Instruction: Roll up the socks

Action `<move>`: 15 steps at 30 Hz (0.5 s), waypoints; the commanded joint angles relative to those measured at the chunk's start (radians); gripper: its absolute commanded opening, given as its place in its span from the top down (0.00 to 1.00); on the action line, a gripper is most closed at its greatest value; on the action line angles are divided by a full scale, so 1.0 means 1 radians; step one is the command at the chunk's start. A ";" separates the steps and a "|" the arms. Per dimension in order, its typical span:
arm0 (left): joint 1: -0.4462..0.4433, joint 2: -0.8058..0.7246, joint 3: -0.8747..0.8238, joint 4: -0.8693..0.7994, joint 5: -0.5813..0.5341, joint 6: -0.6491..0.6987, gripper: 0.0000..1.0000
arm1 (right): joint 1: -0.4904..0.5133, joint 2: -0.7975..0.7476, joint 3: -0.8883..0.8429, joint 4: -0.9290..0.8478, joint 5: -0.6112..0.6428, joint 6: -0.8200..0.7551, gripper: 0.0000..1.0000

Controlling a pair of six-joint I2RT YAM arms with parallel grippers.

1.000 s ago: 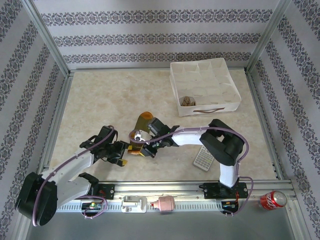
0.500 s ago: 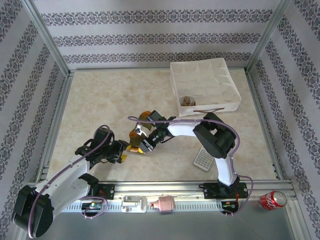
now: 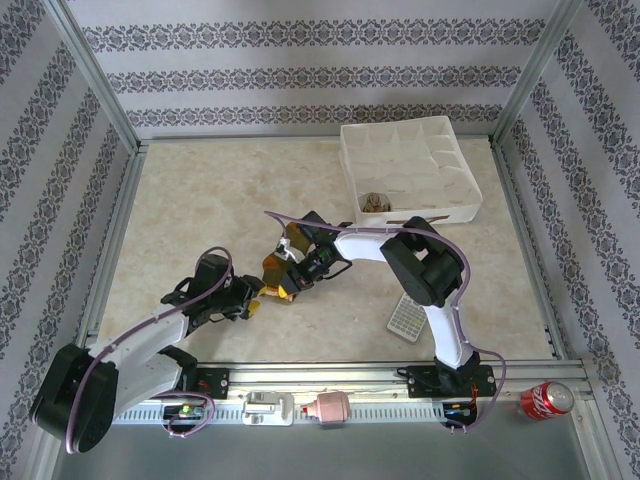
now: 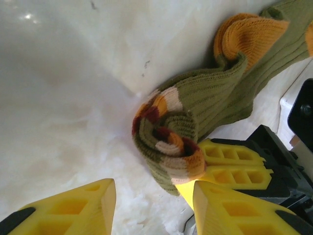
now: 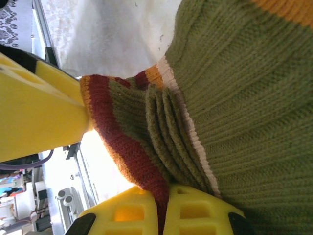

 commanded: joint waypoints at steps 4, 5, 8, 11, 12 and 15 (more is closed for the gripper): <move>0.002 0.151 0.015 0.152 0.020 0.066 0.56 | -0.034 0.097 -0.016 -0.090 0.068 0.054 1.00; 0.002 0.178 0.024 0.152 0.020 0.078 0.56 | -0.038 0.099 -0.016 -0.089 0.061 0.059 1.00; -0.001 0.247 0.058 0.108 0.008 0.106 0.56 | -0.048 0.112 -0.009 -0.095 0.039 0.069 1.00; -0.003 0.315 0.097 -0.008 -0.018 0.107 0.59 | -0.055 0.126 0.005 -0.118 0.025 0.060 1.00; -0.006 0.335 0.113 -0.062 -0.027 0.107 0.61 | -0.056 0.126 0.007 -0.120 0.023 0.055 1.00; -0.010 0.396 0.153 -0.173 -0.052 0.110 0.63 | -0.055 0.129 0.013 -0.129 0.017 0.043 1.00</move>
